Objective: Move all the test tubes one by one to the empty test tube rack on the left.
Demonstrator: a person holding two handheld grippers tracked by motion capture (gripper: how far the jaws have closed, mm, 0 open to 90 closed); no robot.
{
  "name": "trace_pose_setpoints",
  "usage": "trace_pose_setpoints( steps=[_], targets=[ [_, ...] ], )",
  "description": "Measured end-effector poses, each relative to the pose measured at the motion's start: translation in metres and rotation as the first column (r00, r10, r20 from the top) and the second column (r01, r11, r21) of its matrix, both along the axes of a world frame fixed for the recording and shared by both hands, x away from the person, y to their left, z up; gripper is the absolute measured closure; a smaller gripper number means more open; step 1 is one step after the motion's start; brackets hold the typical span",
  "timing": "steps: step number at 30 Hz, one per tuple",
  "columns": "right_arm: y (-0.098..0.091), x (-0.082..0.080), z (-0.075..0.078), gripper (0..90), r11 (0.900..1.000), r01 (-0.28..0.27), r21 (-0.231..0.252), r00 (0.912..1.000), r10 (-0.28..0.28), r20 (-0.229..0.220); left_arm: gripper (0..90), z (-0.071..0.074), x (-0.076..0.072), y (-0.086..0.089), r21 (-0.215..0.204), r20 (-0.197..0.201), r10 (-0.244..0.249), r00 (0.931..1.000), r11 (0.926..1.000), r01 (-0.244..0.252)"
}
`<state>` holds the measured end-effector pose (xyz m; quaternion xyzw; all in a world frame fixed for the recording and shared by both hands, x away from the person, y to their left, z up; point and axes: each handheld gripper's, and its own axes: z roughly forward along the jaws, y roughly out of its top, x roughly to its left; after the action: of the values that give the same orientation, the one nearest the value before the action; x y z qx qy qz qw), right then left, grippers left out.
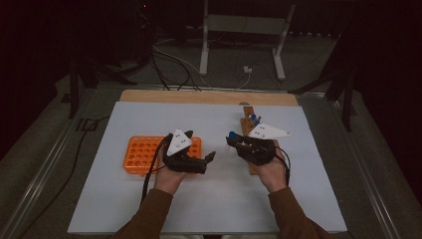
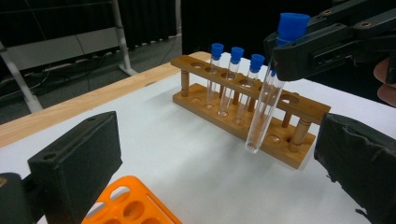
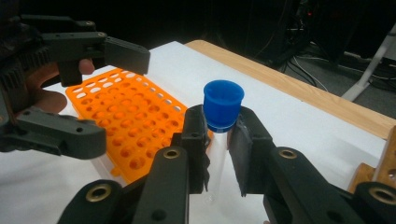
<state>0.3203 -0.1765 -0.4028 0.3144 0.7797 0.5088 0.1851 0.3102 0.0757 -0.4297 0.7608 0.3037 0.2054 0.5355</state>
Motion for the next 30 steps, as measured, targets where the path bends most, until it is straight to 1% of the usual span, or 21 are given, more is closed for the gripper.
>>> trace_pose_setpoints(
  steps=[3,6,9,15,30],
  targets=[
    [0.002,0.000,0.000,76.8,1.0000,-0.005,0.000,1.0000,0.005,-0.002,1.6,0.000,0.000,-0.002,0.005,0.001,-0.003,1.0000,1.0000,0.003],
    [0.005,0.000,0.000,76.8,0.9999,-0.011,0.001,0.9999,0.011,-0.003,1.6,0.000,0.001,-0.004,0.000,0.001,-0.006,1.0000,1.0000,0.006],
    [0.008,-0.001,-0.001,76.7,0.9998,-0.018,0.000,0.9998,0.018,-0.004,1.6,0.000,0.001,-0.006,0.010,0.001,-0.011,0.9999,0.9999,0.011],
    [0.013,-0.001,-0.002,76.8,0.9994,-0.035,0.004,0.9993,0.035,-0.012,1.6,-0.001,0.001,-0.009,0.013,-0.002,-0.016,0.9999,0.9998,0.016],
    [0.020,-0.001,-0.001,76.8,0.9985,-0.055,0.000,0.9984,0.055,-0.016,1.8,-0.003,0.001,-0.017,0.024,-0.007,-0.040,0.9992,0.9989,0.040]
  ],
)
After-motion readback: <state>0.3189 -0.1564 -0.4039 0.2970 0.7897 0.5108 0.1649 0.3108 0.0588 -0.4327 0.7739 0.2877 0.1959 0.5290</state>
